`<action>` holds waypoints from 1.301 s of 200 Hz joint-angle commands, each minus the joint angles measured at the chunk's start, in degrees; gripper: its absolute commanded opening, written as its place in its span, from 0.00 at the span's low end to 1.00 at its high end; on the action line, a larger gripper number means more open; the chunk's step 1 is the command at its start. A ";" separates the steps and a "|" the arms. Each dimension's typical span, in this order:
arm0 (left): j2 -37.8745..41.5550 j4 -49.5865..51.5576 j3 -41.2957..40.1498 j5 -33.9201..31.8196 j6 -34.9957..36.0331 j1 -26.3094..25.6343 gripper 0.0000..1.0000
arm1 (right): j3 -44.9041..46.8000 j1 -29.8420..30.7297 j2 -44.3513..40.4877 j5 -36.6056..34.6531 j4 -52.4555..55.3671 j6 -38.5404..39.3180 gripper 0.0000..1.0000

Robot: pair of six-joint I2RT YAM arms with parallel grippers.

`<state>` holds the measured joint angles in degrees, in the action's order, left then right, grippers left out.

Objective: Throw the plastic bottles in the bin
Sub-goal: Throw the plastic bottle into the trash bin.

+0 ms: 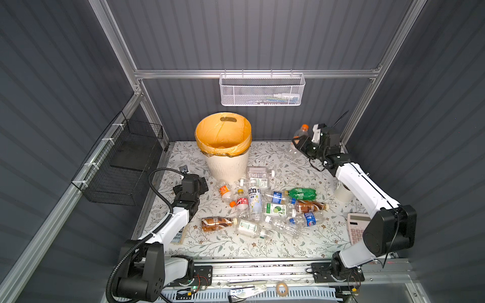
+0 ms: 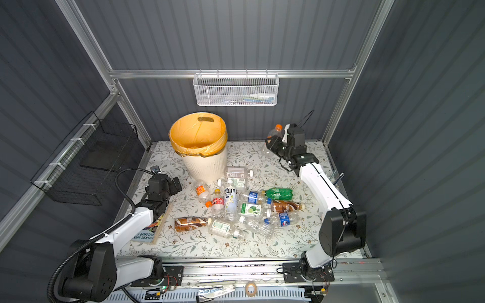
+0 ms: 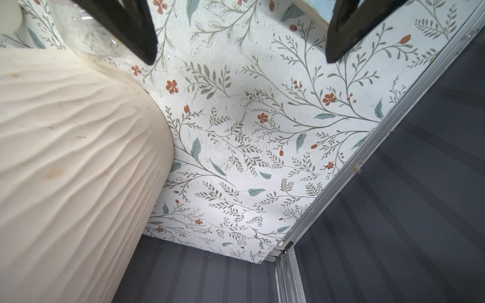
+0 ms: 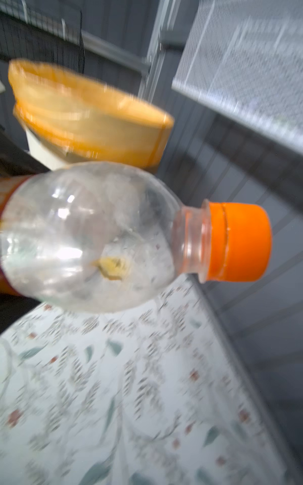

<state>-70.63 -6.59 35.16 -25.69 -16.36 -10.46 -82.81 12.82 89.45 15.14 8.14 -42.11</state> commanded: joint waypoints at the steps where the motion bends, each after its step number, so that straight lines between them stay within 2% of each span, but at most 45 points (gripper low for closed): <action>1: 1.22 1.56 0.56 1.20 -0.82 -0.13 1.00 | -10.29 5.02 3.51 5.83 -1.48 1.32 0.48; 19: 1.46 1.92 0.78 1.64 -0.91 -0.13 1.00 | -24.97 10.65 12.20 11.54 1.48 2.51 0.49; 33: 1.52 2.64 1.05 1.15 -0.98 -0.18 1.00 | -41.67 15.07 21.74 14.94 11.43 7.29 0.54; 50: 1.93 3.99 1.52 0.23 -1.08 -0.18 1.00 | -61.42 17.96 32.00 13.78 26.50 13.16 0.65; 60: 2.44 4.38 1.56 -0.01 -1.00 -0.18 1.00 | -66.56 17.85 34.65 12.33 29.82 13.44 0.79; 67: 2.72 4.53 1.49 -0.08 -0.95 -0.18 1.00 | -66.84 17.54 34.81 11.27 29.85 13.67 0.83; 83: 3.28 4.81 1.27 -0.24 -0.93 -0.18 1.00 | -63.17 17.30 32.20 8.83 27.91 15.05 0.99; 110: 3.25 5.01 1.36 0.20 -1.00 -0.18 1.00 | -53.38 17.09 24.45 1.87 22.86 17.85 0.99; 141: 3.76 5.58 1.67 0.72 -1.66 -0.26 1.00 | -44.46 15.54 16.71 -2.66 19.86 18.93 0.99; 168: 4.70 6.76 2.41 0.56 -1.75 -0.52 1.00 | -33.78 12.84 10.59 -2.83 16.27 17.94 0.99; 204: 6.65 8.96 2.64 -0.06 -1.50 -1.65 1.00 | -13.78 8.32 0.82 -2.51 8.76 16.87 0.99; 238: 7.31 14.06 3.58 -2.90 -3.00 -5.47 1.00 | 4.61 3.38 -7.16 -2.20 3.82 14.85 0.99; 260: 6.42 18.63 5.22 -4.58 -5.80 -8.44 1.00 | 12.82 0.90 -11.08 -2.60 3.37 14.42 0.99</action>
<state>-64.03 5.45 37.34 -27.31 -18.74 -16.38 -76.23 15.64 82.74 13.10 14.92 -26.61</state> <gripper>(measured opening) 0.997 0.991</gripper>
